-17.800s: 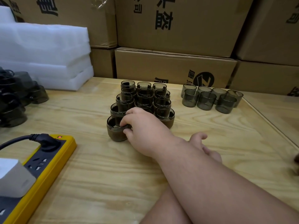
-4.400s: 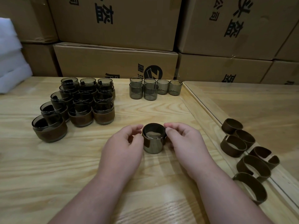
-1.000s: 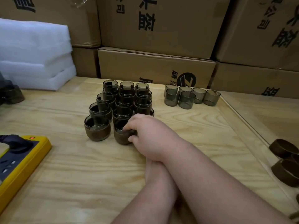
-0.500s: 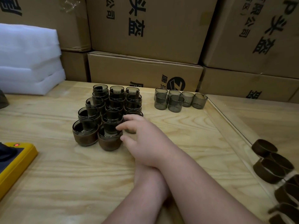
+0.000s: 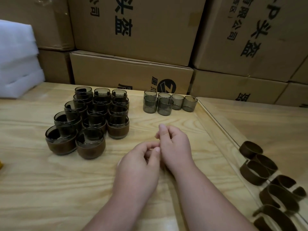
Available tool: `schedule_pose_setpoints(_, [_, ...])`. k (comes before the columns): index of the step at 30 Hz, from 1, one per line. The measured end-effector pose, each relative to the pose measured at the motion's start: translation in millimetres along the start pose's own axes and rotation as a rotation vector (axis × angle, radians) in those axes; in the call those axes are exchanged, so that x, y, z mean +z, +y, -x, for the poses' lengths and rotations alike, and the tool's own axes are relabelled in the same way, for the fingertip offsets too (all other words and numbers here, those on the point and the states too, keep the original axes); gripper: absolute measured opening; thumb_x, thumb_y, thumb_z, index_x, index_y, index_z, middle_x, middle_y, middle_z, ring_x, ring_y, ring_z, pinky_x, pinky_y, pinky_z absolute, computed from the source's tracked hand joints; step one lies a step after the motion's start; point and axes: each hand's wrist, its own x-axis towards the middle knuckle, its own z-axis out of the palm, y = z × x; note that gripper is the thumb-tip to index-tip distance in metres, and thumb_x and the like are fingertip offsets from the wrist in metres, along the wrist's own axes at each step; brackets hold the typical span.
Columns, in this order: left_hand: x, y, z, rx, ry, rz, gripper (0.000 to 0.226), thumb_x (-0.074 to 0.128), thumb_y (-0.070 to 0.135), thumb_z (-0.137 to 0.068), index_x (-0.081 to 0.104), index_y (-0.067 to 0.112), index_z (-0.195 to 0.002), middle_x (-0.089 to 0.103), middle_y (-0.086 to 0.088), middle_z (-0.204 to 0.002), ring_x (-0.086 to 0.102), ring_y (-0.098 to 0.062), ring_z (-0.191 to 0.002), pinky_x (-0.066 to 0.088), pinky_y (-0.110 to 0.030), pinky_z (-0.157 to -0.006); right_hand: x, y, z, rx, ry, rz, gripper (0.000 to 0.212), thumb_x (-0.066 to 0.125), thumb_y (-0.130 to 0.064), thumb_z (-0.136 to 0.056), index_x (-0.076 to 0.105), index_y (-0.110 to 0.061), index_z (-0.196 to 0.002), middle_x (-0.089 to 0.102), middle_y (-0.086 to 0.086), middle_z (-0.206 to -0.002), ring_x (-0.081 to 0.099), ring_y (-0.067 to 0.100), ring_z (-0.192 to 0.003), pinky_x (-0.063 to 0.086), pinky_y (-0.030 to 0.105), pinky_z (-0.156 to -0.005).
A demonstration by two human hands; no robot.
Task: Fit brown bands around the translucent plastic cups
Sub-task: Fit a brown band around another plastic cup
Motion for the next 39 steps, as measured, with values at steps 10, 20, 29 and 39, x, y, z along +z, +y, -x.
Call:
schedule_pose_setpoints(10, [3.1, -2.4, 1.5, 0.069, -0.032, 0.061, 0.023, 0.045, 0.059, -0.086, 0.063, 0.047, -0.093, 0.069, 0.014, -0.07, 0.063, -0.006, -0.063, 0.052, -0.034, -0.06, 6.1, 19.6, -73.1, 0.097, 0.062, 0.338, 0.013, 0.044, -0.027, -0.099, 0.057, -0.032, -0.1, 0.063, -0.011, -0.085, 0.062, 0.02, -0.086, 0.051, 0.037, -0.077])
schedule_pose_setpoints(20, [0.9, 1.5, 2.7, -0.009, -0.075, 0.086, 0.032, 0.044, 0.06, -0.082, 0.065, 0.036, -0.084, 0.068, 0.005, -0.064, 0.056, -0.008, -0.053, 0.051, -0.041, -0.06, 11.4, 25.6, -107.1, 0.049, 0.016, 0.549, 0.068, 0.048, -0.026, -0.094, 0.024, -0.046, -0.154, 0.062, -0.002, -0.122, 0.063, 0.022, -0.098, 0.055, 0.042, -0.078])
schedule_pose_setpoints(29, [0.3, 0.5, 3.2, -0.024, -0.063, 0.074, 0.029, 0.049, 0.057, -0.087, 0.066, 0.034, -0.082, 0.067, 0.005, -0.064, 0.064, -0.007, -0.062, 0.057, -0.042, -0.068, 10.8, 32.0, -102.1, 0.024, 0.022, 0.537, 0.055, 0.051, -0.025, -0.093, 0.039, -0.041, -0.145, 0.05, 0.002, -0.137, 0.061, 0.025, -0.101, 0.046, 0.034, -0.074])
schedule_pose_setpoints(39, [2.7, -4.7, -2.2, -0.004, -0.004, 0.066, 0.016, 0.052, 0.043, -0.096, 0.064, 0.042, -0.085, 0.069, 0.019, -0.07, 0.059, 0.0, -0.057, 0.038, -0.023, -0.054, -11.1, 26.4, -51.4, 0.055, 0.072, 0.422, 0.043, 0.054, -0.031, -0.091, 0.046, -0.036, -0.133, 0.046, -0.003, -0.129, 0.06, 0.024, -0.103, 0.05, 0.037, -0.083])
